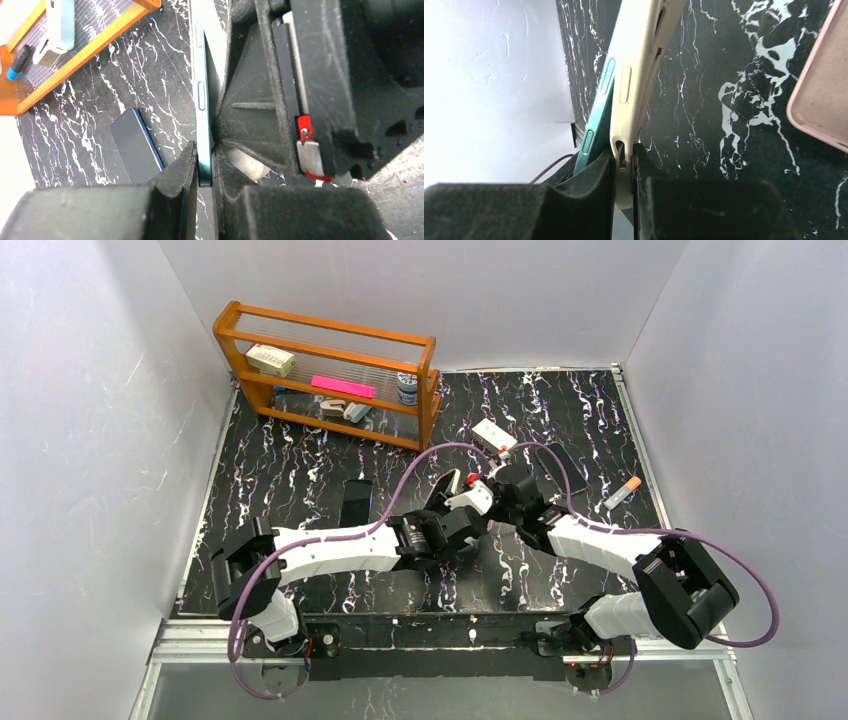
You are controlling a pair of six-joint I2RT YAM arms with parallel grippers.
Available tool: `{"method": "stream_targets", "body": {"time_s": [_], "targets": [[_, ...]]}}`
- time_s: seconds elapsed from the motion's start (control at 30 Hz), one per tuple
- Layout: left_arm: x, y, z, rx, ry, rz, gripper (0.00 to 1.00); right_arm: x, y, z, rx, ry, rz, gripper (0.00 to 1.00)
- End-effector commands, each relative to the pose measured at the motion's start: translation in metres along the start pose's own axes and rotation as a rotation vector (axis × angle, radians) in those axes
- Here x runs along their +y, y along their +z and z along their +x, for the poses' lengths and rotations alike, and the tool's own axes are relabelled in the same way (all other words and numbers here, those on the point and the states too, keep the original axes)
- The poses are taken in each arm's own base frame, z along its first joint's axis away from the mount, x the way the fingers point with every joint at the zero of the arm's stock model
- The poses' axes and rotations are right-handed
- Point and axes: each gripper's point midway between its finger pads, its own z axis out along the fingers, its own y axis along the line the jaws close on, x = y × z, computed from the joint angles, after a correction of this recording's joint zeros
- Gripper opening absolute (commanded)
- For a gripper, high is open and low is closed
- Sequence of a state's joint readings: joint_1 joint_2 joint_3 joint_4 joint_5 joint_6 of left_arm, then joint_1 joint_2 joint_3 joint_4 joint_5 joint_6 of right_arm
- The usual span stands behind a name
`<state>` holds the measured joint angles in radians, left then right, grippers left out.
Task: Take the phone out of the phone case
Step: Remove the phone case from the phone, then place the phone case at the center of the board, then place the phone at the center of the board.
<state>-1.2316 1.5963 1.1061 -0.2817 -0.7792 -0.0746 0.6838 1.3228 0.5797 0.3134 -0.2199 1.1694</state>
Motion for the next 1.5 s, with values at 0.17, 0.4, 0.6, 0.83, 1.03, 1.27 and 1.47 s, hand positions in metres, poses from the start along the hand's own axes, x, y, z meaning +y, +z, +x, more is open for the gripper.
{"method": "stream_targets", "body": {"time_s": [0.17,0.4,0.6,0.83,1.03,1.27,1.47], "targets": [[0.008,-0.056,-0.025,-0.121,-0.171,0.069,0.00,0.030,0.012,-0.049,-0.188,-0.050,-0.058,0.01],[0.041,-0.074,-0.023,-0.121,-0.211,-0.009,0.00,0.017,0.019,-0.078,-0.243,-0.084,0.003,0.01],[0.069,-0.068,-0.005,-0.074,-0.190,-0.147,0.00,-0.004,-0.001,-0.101,-0.300,-0.124,0.080,0.01],[0.083,-0.035,0.024,0.037,-0.188,-0.216,0.00,-0.042,-0.048,-0.126,-0.362,-0.179,0.217,0.01],[0.080,-0.010,0.038,0.108,-0.098,-0.318,0.00,-0.070,-0.086,-0.133,-0.370,-0.189,0.277,0.01],[0.077,0.021,0.060,0.209,0.004,-0.417,0.00,-0.091,-0.096,-0.122,-0.278,-0.138,0.247,0.01],[0.079,0.038,0.076,0.269,0.079,-0.495,0.00,-0.097,-0.091,-0.116,-0.199,-0.148,0.239,0.01]]}}
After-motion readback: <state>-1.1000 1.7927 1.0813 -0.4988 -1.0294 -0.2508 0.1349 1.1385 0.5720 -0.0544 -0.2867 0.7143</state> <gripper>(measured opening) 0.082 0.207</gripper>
